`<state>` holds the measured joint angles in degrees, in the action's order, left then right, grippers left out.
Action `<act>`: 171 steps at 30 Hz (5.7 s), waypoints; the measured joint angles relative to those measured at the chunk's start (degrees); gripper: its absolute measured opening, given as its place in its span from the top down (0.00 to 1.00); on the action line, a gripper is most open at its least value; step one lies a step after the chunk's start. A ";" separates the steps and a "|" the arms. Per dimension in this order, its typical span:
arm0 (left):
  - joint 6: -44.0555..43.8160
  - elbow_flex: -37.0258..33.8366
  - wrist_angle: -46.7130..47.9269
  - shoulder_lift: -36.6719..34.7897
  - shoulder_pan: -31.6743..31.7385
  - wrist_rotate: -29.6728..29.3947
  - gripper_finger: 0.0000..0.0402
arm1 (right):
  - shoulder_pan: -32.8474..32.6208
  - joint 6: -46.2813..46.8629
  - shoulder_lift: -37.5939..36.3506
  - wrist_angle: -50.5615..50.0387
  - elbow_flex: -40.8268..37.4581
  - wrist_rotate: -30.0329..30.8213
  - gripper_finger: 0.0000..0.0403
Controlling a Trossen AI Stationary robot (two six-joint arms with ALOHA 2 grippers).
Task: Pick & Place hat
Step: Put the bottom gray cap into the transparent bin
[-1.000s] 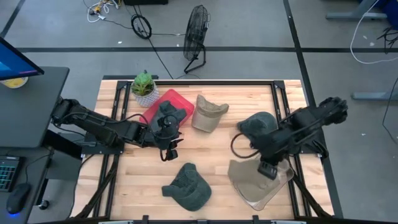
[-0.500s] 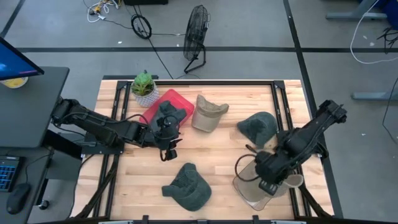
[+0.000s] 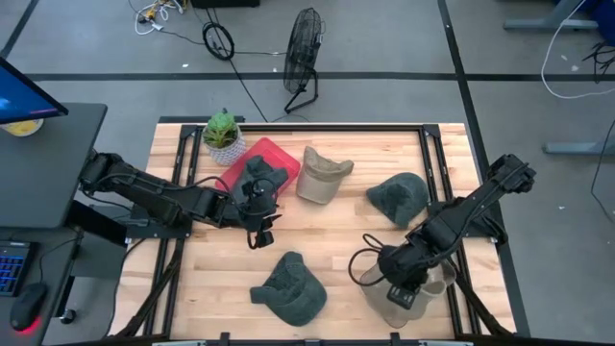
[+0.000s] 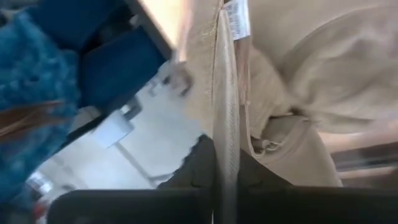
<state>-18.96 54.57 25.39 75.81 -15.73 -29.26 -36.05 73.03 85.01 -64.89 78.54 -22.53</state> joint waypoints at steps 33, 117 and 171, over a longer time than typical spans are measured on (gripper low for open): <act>0.11 0.00 0.22 0.00 0.00 0.02 0.67 | 4.60 -13.23 -2.31 -24.59 4.75 -2.43 0.52; -3.00 -0.02 1.16 -0.02 0.13 0.00 0.67 | -13.27 -12.42 -2.51 12.58 -23.76 26.48 0.86; -2.95 -0.02 6.73 -0.02 0.13 -0.02 0.67 | -6.49 5.89 -1.29 -14.06 -0.68 16.61 0.98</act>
<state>-21.91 54.54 32.12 75.79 -15.59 -29.28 -42.54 78.93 83.72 -78.95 77.87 -5.92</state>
